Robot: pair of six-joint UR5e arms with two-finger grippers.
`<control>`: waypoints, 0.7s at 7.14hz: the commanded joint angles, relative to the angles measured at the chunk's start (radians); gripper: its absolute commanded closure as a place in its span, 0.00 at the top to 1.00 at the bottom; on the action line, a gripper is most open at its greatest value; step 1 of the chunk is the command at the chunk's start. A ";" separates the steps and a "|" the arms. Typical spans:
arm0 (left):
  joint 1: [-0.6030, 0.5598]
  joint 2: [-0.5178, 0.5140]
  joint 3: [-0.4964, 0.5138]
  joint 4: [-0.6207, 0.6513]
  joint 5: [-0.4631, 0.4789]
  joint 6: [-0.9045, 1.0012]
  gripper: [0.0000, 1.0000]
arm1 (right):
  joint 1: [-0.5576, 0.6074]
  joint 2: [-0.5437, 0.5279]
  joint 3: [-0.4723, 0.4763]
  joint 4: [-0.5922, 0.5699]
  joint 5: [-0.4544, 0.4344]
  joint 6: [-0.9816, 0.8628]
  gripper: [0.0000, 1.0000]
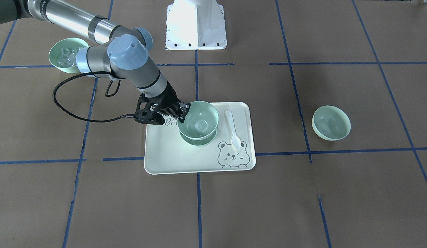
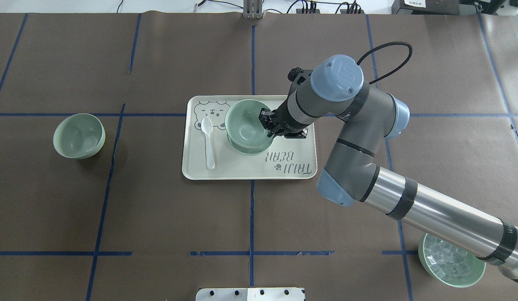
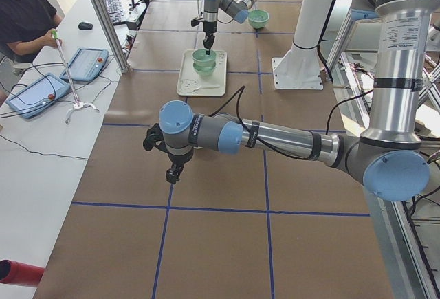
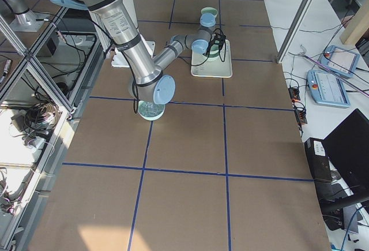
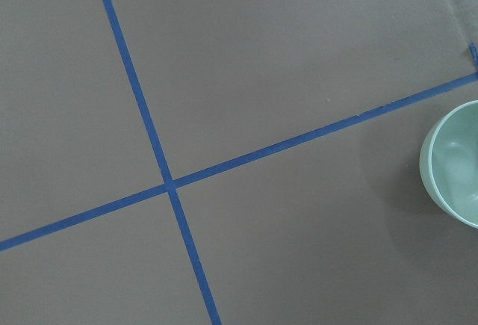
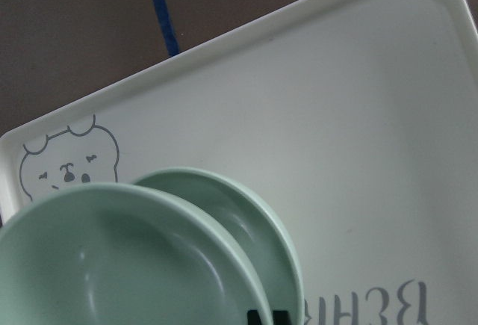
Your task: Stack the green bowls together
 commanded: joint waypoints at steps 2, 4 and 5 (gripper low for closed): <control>0.000 0.000 0.000 0.000 0.000 0.000 1.00 | -0.006 0.007 -0.008 -0.004 -0.017 -0.001 0.00; 0.000 0.000 0.000 0.000 0.000 0.000 1.00 | -0.021 0.028 -0.046 -0.001 -0.027 -0.011 0.98; 0.002 0.000 0.001 0.000 -0.019 0.000 1.00 | -0.033 0.027 -0.046 0.002 -0.051 -0.011 1.00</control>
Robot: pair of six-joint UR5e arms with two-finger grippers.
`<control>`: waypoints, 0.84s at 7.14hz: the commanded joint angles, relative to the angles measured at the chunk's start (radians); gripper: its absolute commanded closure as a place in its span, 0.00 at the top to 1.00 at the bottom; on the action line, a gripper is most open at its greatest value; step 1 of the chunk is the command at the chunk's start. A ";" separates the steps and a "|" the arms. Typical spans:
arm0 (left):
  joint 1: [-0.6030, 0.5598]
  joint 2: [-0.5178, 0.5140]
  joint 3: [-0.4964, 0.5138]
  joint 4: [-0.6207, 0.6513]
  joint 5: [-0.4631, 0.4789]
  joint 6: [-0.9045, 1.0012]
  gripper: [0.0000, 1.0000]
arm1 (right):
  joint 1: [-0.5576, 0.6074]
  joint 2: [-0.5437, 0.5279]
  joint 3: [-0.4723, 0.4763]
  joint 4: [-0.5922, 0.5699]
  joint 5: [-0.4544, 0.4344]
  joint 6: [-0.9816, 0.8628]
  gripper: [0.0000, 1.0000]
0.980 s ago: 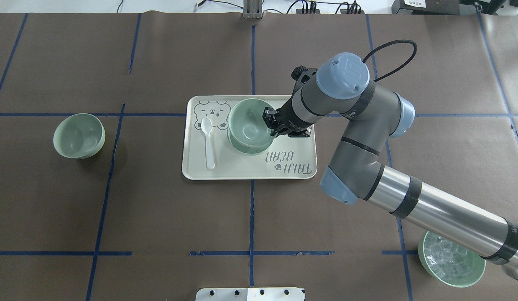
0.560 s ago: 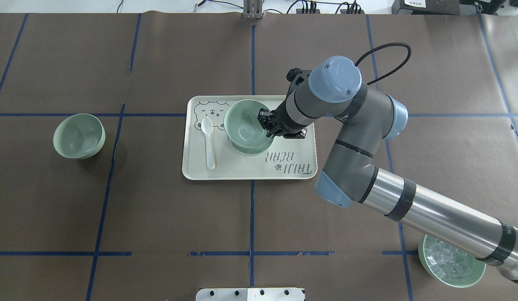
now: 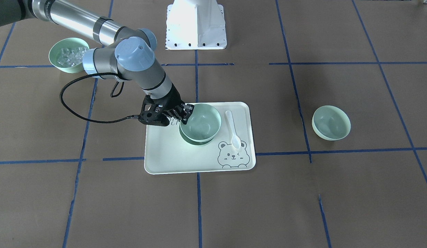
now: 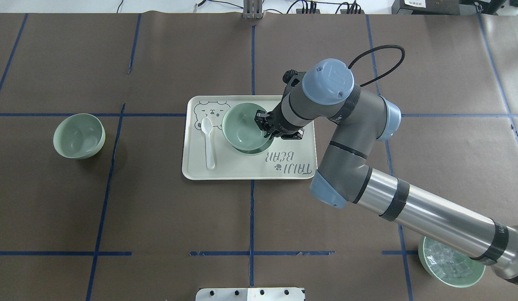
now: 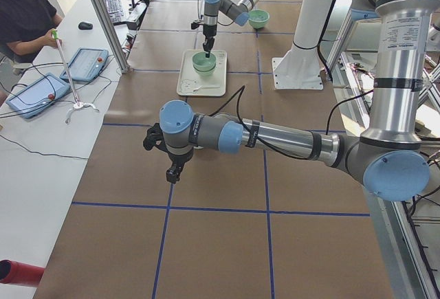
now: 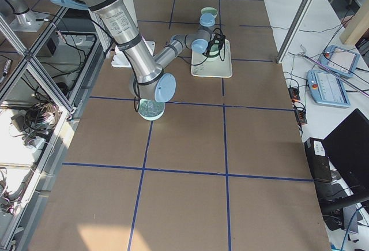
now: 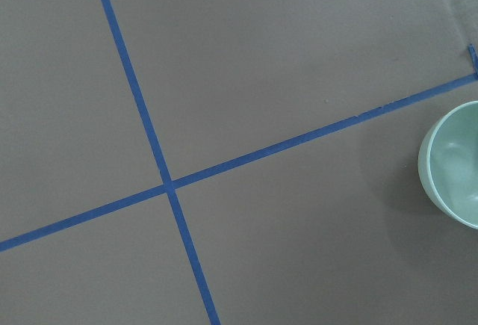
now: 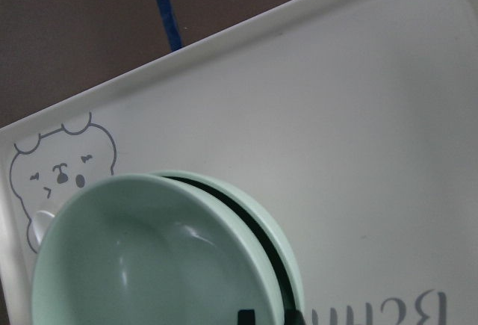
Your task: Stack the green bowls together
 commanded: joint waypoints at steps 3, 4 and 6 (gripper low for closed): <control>0.082 -0.009 0.015 -0.014 -0.078 -0.120 1.00 | 0.114 -0.018 0.064 -0.005 0.134 -0.006 1.00; 0.160 -0.009 0.023 -0.123 -0.071 -0.326 1.00 | 0.190 -0.073 0.116 -0.003 0.209 -0.006 1.00; 0.402 -0.049 0.035 -0.297 0.152 -0.774 1.00 | 0.300 -0.210 0.191 -0.002 0.283 -0.084 1.00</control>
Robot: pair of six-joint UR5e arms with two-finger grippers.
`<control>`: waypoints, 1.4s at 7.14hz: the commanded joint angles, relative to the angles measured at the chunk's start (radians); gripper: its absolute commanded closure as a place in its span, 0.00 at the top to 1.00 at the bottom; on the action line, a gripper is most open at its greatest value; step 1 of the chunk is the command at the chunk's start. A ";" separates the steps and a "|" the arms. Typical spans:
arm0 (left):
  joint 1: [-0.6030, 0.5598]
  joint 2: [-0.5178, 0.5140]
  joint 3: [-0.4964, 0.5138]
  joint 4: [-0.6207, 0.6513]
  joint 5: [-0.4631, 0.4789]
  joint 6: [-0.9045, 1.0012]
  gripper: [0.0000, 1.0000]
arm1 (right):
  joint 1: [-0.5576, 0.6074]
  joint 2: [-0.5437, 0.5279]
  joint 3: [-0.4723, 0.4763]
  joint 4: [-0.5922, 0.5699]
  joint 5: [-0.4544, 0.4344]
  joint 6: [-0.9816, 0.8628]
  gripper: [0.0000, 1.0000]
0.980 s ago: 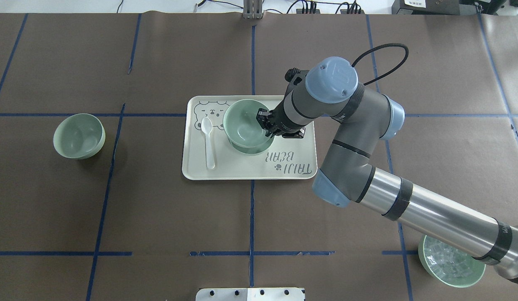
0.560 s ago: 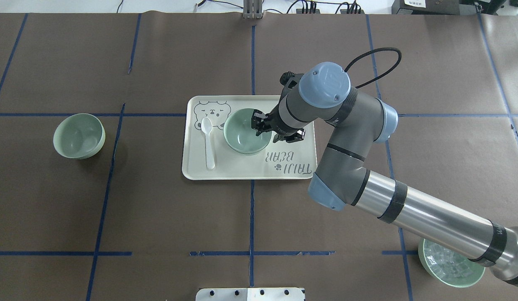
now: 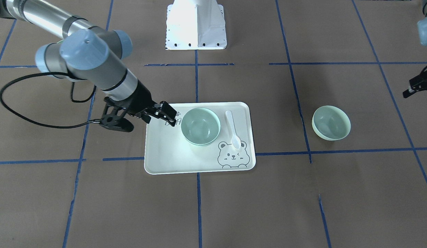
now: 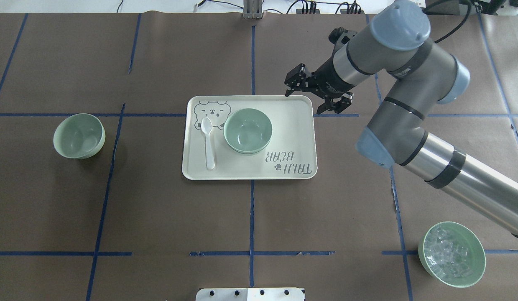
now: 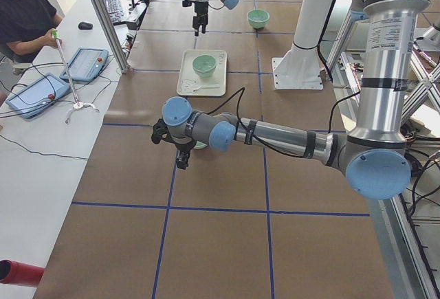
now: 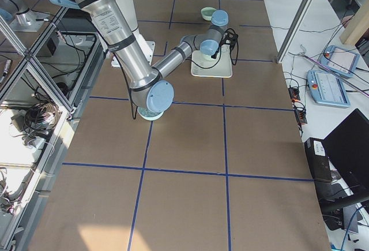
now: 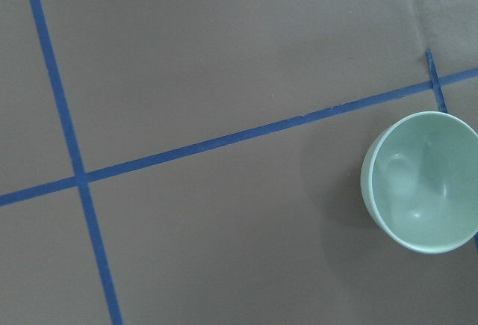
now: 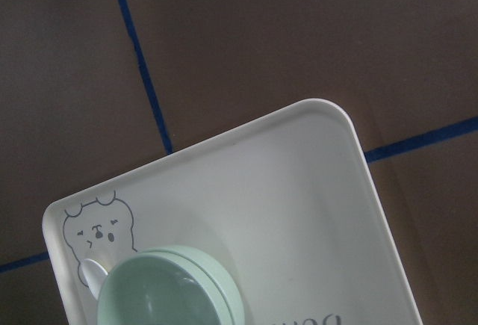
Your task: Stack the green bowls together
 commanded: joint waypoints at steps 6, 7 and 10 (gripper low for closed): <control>0.274 -0.118 0.181 -0.213 0.153 -0.359 0.86 | 0.091 -0.152 0.045 0.005 0.051 -0.166 1.00; 0.276 -0.118 0.182 -0.211 0.153 -0.359 0.46 | 0.091 -0.152 0.045 0.005 0.052 -0.166 1.00; 0.276 -0.117 0.183 -0.211 0.144 -0.362 0.00 | 0.091 -0.158 0.038 0.005 0.055 -0.166 1.00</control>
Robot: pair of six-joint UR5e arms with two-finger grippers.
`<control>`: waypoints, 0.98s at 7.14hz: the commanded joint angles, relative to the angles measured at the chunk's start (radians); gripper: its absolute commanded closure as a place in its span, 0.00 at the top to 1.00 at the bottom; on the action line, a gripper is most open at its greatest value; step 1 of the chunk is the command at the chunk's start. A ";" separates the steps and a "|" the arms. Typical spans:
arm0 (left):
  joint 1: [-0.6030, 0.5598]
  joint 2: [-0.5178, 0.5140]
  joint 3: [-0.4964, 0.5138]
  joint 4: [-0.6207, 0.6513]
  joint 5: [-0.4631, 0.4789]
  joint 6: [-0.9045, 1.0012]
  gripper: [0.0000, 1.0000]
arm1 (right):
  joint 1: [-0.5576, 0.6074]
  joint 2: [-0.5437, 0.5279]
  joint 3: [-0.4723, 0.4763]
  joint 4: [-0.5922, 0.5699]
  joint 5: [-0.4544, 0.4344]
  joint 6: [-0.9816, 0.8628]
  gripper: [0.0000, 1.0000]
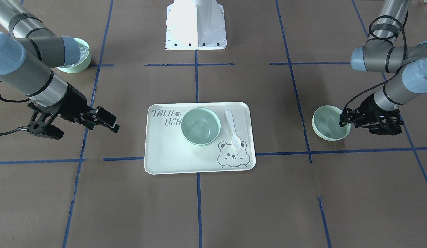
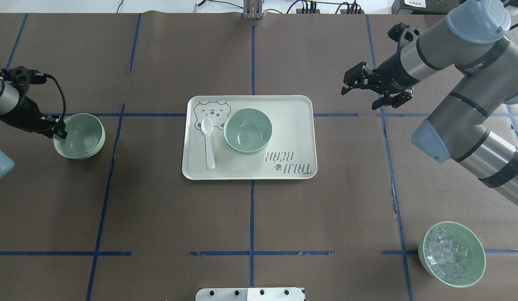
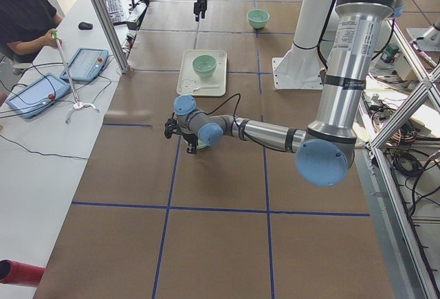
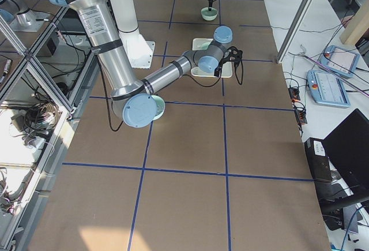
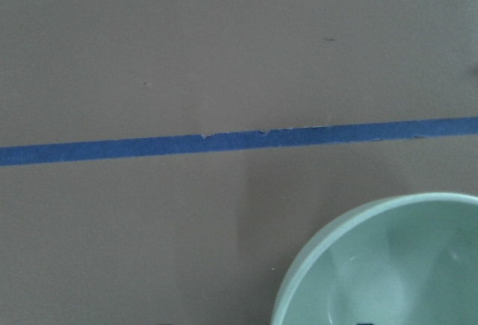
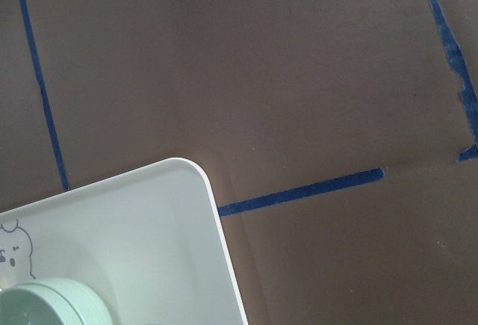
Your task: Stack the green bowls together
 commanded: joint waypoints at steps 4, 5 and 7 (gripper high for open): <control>-0.009 -0.149 -0.134 0.029 -0.097 -0.279 0.00 | 0.075 -0.062 -0.004 -0.005 0.023 -0.120 1.00; 0.017 -0.267 -0.122 0.031 -0.098 -0.438 0.00 | 0.107 -0.088 -0.015 -0.002 0.031 -0.185 1.00; 0.211 -0.477 -0.073 0.149 0.048 -0.635 0.00 | 0.136 -0.098 -0.051 0.000 0.031 -0.251 1.00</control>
